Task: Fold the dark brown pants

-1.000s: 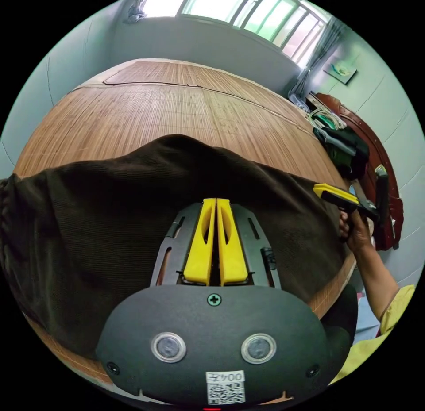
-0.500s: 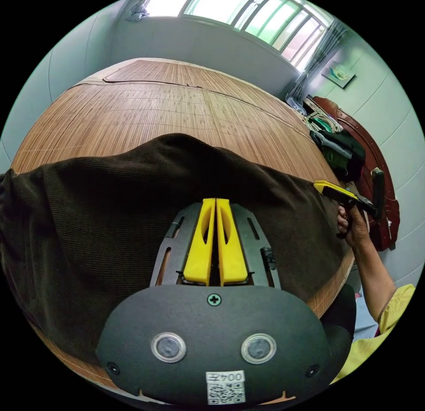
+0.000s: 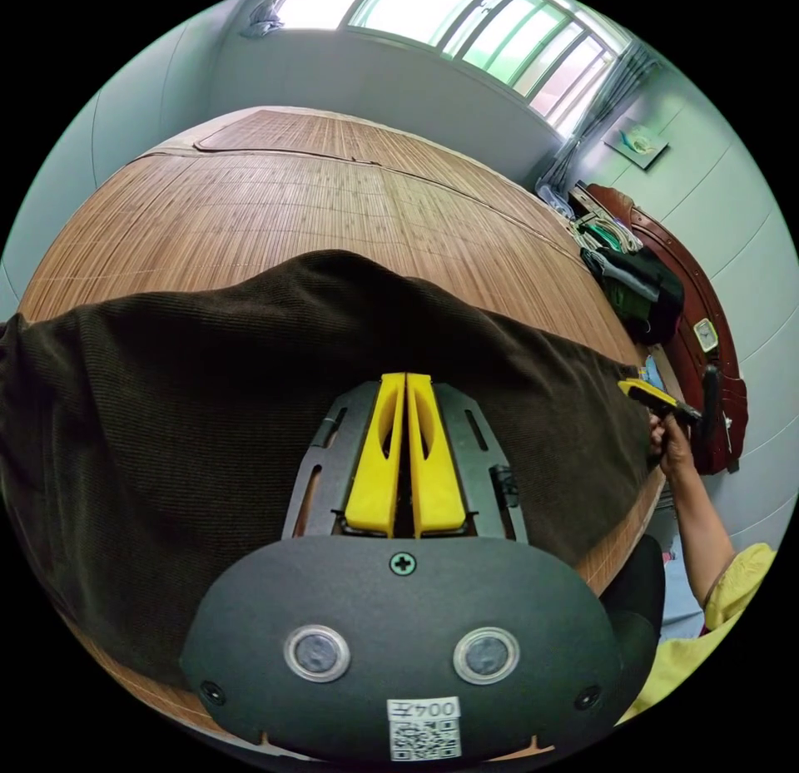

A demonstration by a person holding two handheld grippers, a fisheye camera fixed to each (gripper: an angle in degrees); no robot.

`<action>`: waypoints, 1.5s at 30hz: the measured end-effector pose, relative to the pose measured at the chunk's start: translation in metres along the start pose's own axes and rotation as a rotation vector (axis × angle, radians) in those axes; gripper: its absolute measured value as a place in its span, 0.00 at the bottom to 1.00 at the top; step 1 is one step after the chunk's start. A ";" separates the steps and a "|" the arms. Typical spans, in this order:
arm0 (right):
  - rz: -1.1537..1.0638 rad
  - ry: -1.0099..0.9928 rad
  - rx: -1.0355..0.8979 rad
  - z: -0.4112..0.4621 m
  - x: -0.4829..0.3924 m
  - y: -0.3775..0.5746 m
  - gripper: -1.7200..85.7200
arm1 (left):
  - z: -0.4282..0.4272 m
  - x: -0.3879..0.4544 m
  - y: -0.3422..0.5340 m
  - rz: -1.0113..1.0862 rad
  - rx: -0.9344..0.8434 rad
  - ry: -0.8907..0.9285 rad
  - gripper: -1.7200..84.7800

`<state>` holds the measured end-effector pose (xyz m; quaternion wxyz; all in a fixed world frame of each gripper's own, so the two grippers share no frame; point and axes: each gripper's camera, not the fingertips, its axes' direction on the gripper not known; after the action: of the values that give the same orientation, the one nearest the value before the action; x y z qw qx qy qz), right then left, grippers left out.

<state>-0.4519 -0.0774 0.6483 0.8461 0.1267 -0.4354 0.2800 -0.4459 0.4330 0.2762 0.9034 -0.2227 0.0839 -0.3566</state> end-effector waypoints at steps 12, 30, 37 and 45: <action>0.020 -0.047 0.011 0.018 0.030 -0.002 0.23 | -0.036 -0.010 -0.029 -0.003 0.113 0.028 0.02; 0.038 -0.077 0.031 0.012 0.061 -0.011 0.23 | -0.076 -0.069 -0.021 -0.098 0.119 0.155 0.03; 0.061 -0.082 0.038 0.007 0.072 -0.014 0.21 | -0.169 -0.122 0.104 -0.301 0.209 0.062 0.05; 0.056 -0.064 0.037 0.002 0.074 -0.019 0.21 | -0.200 -0.138 0.211 -0.515 0.225 0.004 0.08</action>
<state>-0.4082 -0.0670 0.7099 0.8210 0.1392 -0.4606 0.3074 -0.4809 0.5949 0.0007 0.8019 -0.1343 -0.0139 -0.5820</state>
